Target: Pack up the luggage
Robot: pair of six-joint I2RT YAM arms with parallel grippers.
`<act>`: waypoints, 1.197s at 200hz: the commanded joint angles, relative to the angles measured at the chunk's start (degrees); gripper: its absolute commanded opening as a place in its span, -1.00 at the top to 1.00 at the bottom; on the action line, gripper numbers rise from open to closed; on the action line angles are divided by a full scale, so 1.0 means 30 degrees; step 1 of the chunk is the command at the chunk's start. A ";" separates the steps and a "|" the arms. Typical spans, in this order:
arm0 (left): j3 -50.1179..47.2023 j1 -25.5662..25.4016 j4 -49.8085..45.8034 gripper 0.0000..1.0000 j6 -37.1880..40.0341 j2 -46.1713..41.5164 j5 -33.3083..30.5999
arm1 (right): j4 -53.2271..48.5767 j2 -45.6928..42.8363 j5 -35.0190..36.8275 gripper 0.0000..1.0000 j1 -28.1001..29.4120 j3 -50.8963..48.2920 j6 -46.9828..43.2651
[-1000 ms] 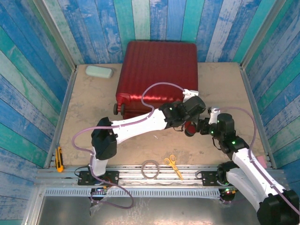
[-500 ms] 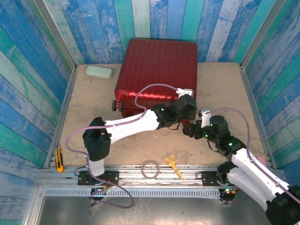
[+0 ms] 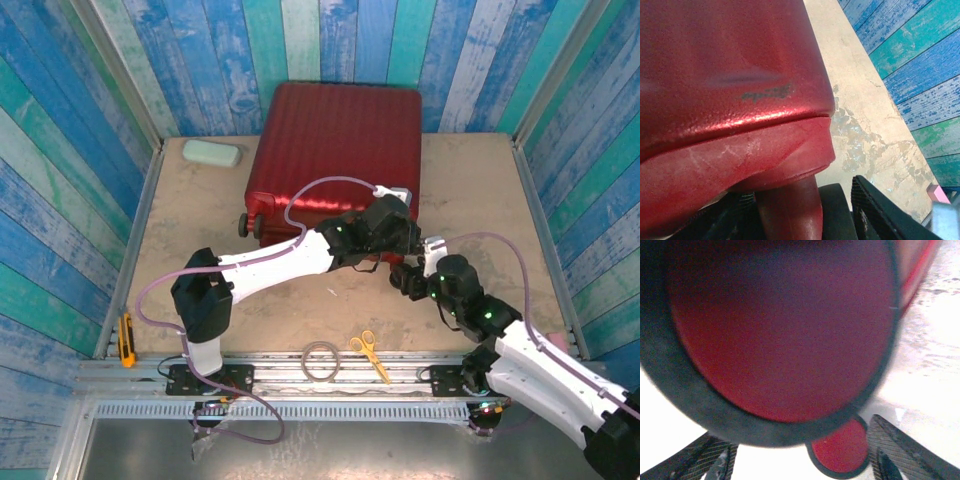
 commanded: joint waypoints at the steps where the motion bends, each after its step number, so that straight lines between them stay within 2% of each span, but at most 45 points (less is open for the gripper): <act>1: -0.0695 0.1119 -0.1913 1.00 0.2567 0.1359 -0.1394 | -0.0429 -0.1017 0.1084 -0.23 -0.1164 -0.0444 -0.0192; 42: -0.0497 0.1253 -0.2309 1.00 0.3286 0.1036 -0.1511 | -0.1305 -0.0667 -0.3580 -0.13 -0.4370 -0.0019 0.0801; 61: -0.0357 0.1365 -0.2565 1.00 0.3566 0.1066 -0.1666 | -0.0706 -0.0412 -0.4356 -0.19 -0.4468 -0.0260 0.0390; 85: -0.0310 0.1508 -0.2595 1.00 0.3713 0.0989 -0.1672 | 0.1257 0.0400 -0.6909 -0.37 -0.4438 -0.0611 -0.0513; 143: -0.0352 0.1575 -0.2517 1.00 0.3867 0.0864 -0.1602 | 0.3346 0.3480 -0.6519 -0.42 -0.4263 -0.0086 -0.0712; 166: -0.0479 0.1605 -0.2454 1.00 0.3904 0.0779 -0.1572 | 0.4053 0.5324 -0.6396 -0.26 -0.4241 0.0772 -0.0895; 191: -0.0493 0.1608 -0.2482 1.00 0.4010 0.0745 -0.1546 | 0.4577 0.6510 -0.6535 0.13 -0.4146 0.1453 -0.0869; 209: -0.0625 0.1637 -0.2487 1.00 0.4071 0.0642 -0.1585 | 0.4463 0.6577 -0.6416 0.40 -0.4116 0.1723 -0.0867; 239: -0.0938 0.1634 -0.2236 1.00 0.4378 0.0341 -0.1551 | 0.3728 0.5997 -0.6327 0.72 -0.4116 0.1965 -0.1100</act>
